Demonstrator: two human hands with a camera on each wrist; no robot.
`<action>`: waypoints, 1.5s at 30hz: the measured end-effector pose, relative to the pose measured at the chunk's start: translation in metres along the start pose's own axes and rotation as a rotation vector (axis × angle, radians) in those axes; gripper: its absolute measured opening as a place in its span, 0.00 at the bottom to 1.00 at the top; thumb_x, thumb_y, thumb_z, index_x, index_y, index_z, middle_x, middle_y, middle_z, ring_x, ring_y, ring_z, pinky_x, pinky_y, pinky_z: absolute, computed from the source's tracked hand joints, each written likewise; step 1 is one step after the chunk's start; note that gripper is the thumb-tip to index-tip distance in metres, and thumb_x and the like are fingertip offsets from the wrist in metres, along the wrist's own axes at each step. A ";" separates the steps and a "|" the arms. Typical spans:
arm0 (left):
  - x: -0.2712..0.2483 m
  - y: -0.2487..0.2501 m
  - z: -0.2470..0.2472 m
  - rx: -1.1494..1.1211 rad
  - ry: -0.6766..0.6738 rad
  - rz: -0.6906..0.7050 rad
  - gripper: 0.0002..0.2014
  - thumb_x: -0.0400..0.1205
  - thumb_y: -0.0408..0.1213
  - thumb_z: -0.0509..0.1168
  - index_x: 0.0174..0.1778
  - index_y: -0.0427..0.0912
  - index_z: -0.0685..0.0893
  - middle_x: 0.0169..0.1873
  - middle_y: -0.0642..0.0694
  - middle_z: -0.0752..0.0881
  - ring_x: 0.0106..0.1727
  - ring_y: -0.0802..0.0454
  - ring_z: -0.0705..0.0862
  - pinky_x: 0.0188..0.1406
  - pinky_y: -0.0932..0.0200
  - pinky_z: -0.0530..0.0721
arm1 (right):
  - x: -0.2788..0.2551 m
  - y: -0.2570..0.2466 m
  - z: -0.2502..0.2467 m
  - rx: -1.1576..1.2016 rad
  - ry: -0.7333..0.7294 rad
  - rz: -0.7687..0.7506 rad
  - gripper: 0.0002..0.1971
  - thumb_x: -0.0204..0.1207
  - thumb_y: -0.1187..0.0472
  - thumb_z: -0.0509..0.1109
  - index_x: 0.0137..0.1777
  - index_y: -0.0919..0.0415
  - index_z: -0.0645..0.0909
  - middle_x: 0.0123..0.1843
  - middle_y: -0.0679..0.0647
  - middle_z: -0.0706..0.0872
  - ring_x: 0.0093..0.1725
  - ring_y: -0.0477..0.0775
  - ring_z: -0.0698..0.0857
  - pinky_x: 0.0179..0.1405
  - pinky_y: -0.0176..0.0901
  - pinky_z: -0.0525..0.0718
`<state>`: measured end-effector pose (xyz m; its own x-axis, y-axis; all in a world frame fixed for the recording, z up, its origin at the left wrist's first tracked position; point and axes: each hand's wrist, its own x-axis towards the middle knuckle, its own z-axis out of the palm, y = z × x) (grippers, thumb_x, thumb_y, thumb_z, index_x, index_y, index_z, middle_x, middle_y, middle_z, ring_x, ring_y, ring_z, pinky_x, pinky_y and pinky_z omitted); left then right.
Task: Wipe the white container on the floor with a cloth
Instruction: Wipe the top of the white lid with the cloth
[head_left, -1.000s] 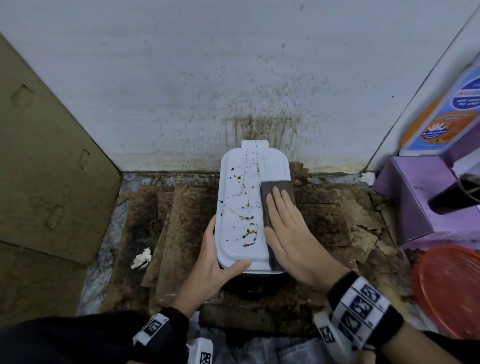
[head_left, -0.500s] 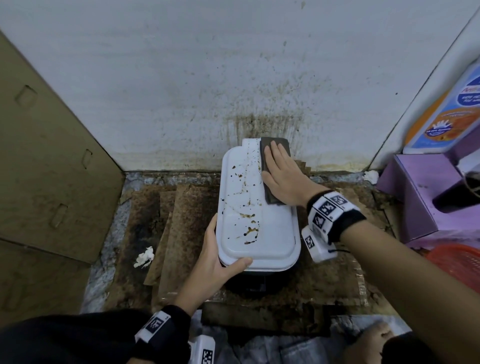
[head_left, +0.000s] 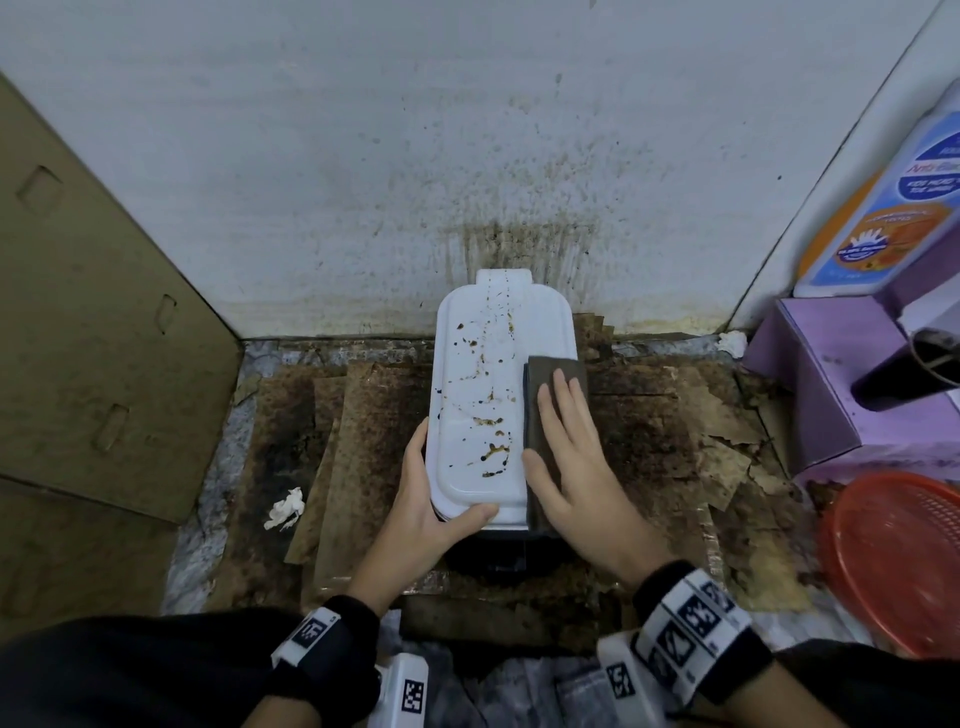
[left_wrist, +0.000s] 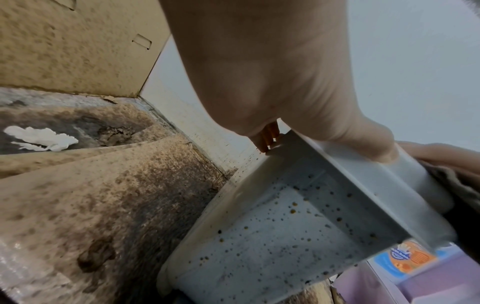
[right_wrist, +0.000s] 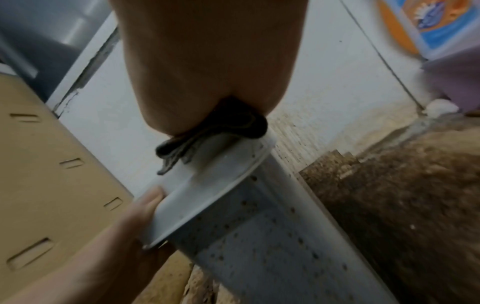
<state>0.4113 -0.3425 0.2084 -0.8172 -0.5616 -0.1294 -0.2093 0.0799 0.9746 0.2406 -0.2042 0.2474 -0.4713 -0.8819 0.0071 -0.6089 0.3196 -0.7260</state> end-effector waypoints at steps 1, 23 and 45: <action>0.000 0.000 0.000 0.001 0.002 0.005 0.54 0.79 0.45 0.82 0.91 0.63 0.49 0.87 0.65 0.65 0.87 0.65 0.67 0.86 0.54 0.72 | -0.007 -0.002 0.005 0.053 0.037 0.015 0.36 0.92 0.53 0.59 0.92 0.54 0.42 0.91 0.40 0.32 0.88 0.40 0.31 0.88 0.43 0.40; 0.001 -0.004 0.001 -0.021 0.017 0.009 0.54 0.79 0.45 0.82 0.90 0.61 0.50 0.86 0.64 0.68 0.86 0.64 0.70 0.84 0.54 0.74 | -0.011 0.002 0.007 0.178 0.125 0.047 0.41 0.88 0.55 0.67 0.92 0.57 0.45 0.93 0.45 0.39 0.90 0.38 0.39 0.90 0.41 0.46; 0.001 -0.004 0.001 -0.025 0.018 0.025 0.54 0.78 0.44 0.82 0.90 0.60 0.51 0.85 0.64 0.69 0.85 0.64 0.70 0.83 0.57 0.75 | -0.001 0.002 0.003 0.098 0.027 0.043 0.39 0.92 0.50 0.58 0.91 0.54 0.36 0.90 0.41 0.29 0.88 0.37 0.30 0.86 0.35 0.36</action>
<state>0.4102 -0.3423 0.2044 -0.8125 -0.5741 -0.1015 -0.1751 0.0742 0.9818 0.2412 -0.2034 0.2439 -0.5132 -0.8582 -0.0078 -0.5234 0.3202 -0.7897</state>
